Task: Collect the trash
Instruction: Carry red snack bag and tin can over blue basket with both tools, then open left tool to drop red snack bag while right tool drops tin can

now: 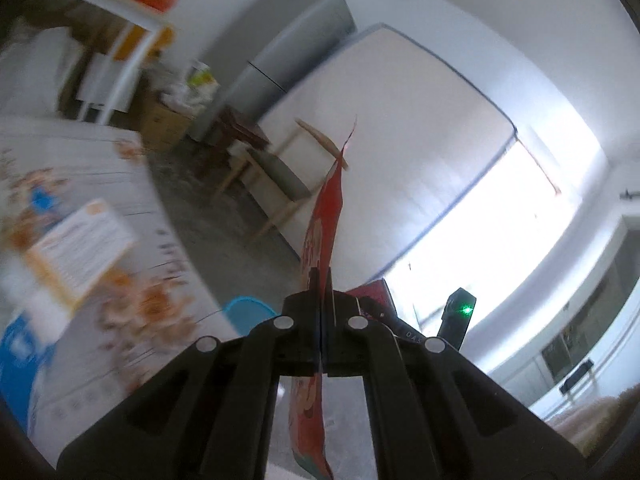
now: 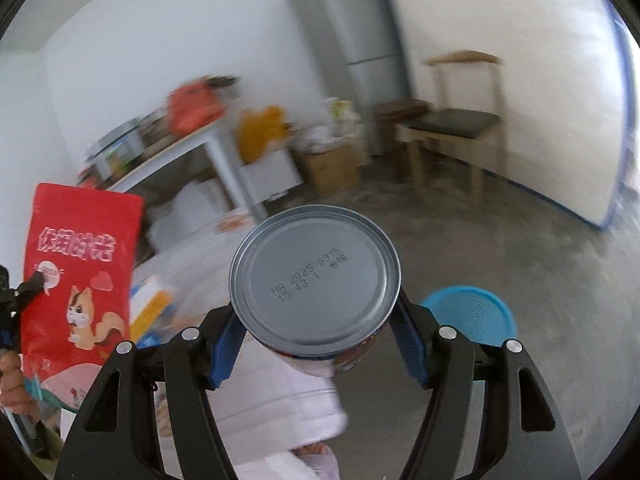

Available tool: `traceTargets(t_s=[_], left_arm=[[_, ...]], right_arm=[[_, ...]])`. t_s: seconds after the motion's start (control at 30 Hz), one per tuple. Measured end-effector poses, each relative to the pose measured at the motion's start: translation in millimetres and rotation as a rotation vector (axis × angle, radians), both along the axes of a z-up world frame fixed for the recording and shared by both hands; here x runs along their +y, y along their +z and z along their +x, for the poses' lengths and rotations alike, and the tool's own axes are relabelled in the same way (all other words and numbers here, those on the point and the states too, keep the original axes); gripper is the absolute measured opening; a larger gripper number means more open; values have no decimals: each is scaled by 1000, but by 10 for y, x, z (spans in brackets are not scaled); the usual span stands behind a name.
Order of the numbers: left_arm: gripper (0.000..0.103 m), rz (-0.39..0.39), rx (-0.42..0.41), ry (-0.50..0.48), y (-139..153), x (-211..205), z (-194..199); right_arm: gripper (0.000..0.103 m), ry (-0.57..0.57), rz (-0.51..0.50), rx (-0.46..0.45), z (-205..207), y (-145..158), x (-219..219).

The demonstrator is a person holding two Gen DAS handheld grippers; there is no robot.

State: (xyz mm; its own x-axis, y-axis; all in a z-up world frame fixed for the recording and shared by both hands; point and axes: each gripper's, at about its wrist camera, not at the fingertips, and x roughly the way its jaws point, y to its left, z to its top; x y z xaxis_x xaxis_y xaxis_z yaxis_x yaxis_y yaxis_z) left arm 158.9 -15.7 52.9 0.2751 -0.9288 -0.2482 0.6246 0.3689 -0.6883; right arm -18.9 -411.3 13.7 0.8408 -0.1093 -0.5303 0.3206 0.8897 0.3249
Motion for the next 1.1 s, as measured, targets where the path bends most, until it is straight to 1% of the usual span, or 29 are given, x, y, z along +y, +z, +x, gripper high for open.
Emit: traceTargets(t_s=[0.1, 0.17, 0.2, 0.27, 0.37, 0.4, 0.5, 0.57, 0.67, 0.77, 0.8, 0.83, 0.9, 0.93, 0.97, 1.0, 1.03, 1.1], left_arm=[[0, 44, -20, -63, 49, -491, 102], [0, 80, -19, -105, 36, -896, 194], [0, 94, -18, -117, 26, -1029, 228], [0, 129, -9, -150, -20, -1335, 305], [0, 198, 17, -194, -189, -1899, 449], [0, 216, 24, -201, -232, -2025, 480], [0, 281, 46, -235, -444, -2500, 568], [0, 324, 80, -257, -627, -2835, 639], [0, 366, 135, -286, -891, -3239, 739], [0, 391, 187, -304, -1107, -3550, 833], [0, 399, 213, -317, -1224, -3693, 876], [0, 410, 236, -321, -1337, -3814, 911], [0, 442, 270, -289, -1580, -4014, 1006], [10, 459, 283, -276, -1674, -4067, 1027], [24, 510, 307, -243, -1866, -4158, 1102], [27, 549, 321, -211, -1991, -4194, 1122], [28, 584, 337, -185, -2109, -4215, 1171], [29, 624, 385, -169, -2326, -4223, 1224]], right_arm=[[65, -88, 43, 25, -100, -157, -341], [65, -141, 95, 44, -172, -318, -583], [65, -168, 132, 58, -198, -422, -723], [65, -203, 184, 76, -230, -583, -901], [65, -249, 265, 112, -272, -864, -1182], [65, -257, 278, 121, -271, -930, -1229], [65, -286, 318, 153, -236, -1165, -1398], [65, -302, 345, 170, -184, -1309, -1483], [65, -319, 373, 191, -150, -1491, -1613], [65, -331, 397, 216, -68, -1664, -1735], [65, -336, 403, 223, -57, -1709, -1767], [65, -343, 411, 230, -23, -1764, -1819], [65, -356, 420, 241, -25, -1833, -1872], [65, -366, 424, 249, -33, -1879, -1905], [65, -372, 427, 255, -64, -1908, -1924], [65, -381, 431, 264, -76, -1962, -1962], [65, -386, 433, 272, -100, -1995, -1982], [65, -394, 438, 289, -121, -2083, -2028]])
